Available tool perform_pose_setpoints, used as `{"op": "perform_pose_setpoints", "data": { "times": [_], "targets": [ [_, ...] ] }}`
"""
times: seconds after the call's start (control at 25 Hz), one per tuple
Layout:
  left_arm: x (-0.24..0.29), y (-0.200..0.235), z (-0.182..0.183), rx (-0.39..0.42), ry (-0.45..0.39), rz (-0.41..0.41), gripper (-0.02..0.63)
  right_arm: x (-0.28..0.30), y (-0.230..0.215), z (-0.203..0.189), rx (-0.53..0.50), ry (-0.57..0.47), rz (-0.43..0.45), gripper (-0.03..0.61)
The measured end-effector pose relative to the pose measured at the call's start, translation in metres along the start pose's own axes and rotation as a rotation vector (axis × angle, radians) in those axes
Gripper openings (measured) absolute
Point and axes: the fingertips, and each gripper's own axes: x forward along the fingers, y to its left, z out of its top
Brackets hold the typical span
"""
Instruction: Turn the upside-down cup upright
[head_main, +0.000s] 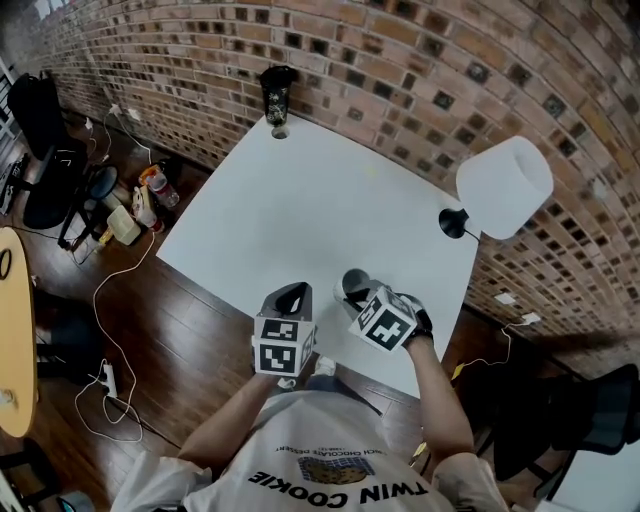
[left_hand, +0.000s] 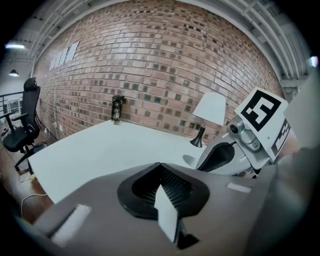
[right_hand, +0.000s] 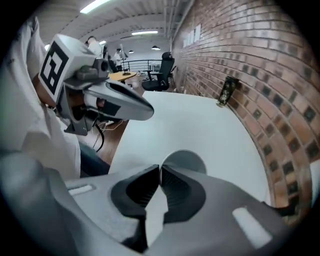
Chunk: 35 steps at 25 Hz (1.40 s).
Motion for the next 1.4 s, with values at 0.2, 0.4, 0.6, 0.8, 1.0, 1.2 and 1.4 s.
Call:
{"op": "perform_pose_setpoints", "data": {
  "times": [0.2, 0.4, 0.6, 0.8, 1.0, 1.2, 1.4],
  "targets": [
    [-0.005, 0.008, -0.001, -0.010, -0.006, 0.012, 0.003, 0.013, 0.008, 0.002, -0.141, 0.069, -0.017, 0.020],
    [-0.012, 0.014, -0.002, -0.015, -0.008, 0.018, 0.003, 0.018, 0.011, 0.006, -0.168, 0.074, -0.031, 0.023],
    [-0.018, 0.018, -0.005, -0.017, -0.010, 0.018, 0.003, 0.020, 0.011, 0.007, -0.142, 0.054, -0.053, 0.074],
    [-0.023, 0.018, -0.007, -0.013, -0.011, 0.003, 0.003, 0.011, 0.005, 0.016, -0.083, -0.007, -0.106, 0.127],
    [-0.035, 0.012, -0.009, -0.003, -0.018, -0.031, 0.003, -0.030, -0.005, 0.041, 0.085, -0.215, -0.232, 0.127],
    [-0.046, -0.004, -0.011, 0.005, -0.037, -0.064, 0.003, -0.064, 0.006, 0.048, 0.317, -0.458, -0.257, 0.127],
    [-0.063, -0.025, -0.026, 0.013, -0.041, -0.074, 0.003, -0.088, 0.030, 0.042, 0.497, -0.632, -0.219, 0.126]
  ]
}}
